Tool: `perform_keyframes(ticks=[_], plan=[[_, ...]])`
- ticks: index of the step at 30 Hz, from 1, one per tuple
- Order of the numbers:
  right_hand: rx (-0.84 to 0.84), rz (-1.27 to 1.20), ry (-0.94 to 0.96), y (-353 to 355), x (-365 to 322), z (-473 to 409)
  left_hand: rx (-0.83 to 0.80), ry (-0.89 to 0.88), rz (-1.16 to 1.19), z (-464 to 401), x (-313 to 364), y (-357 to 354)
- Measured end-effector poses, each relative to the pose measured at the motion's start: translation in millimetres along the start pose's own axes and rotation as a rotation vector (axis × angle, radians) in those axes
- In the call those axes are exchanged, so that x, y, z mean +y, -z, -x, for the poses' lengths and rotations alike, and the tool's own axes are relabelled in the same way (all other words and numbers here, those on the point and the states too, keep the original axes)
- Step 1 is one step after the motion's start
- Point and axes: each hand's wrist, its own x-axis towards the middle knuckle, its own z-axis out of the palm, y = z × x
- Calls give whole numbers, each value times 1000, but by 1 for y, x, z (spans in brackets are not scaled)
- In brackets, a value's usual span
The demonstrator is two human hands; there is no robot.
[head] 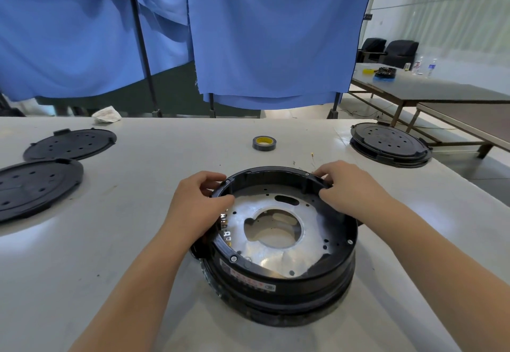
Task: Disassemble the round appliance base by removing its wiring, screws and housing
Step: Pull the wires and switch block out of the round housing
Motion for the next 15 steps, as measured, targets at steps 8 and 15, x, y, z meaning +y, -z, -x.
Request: perform_keyframes(ticks=[8, 15], plan=[[57, -16, 155, 17, -14, -13, -110, 161, 223, 2, 7, 5], [-20, -62, 392, 10, -33, -43, -213, 240, 305, 5, 11, 2]])
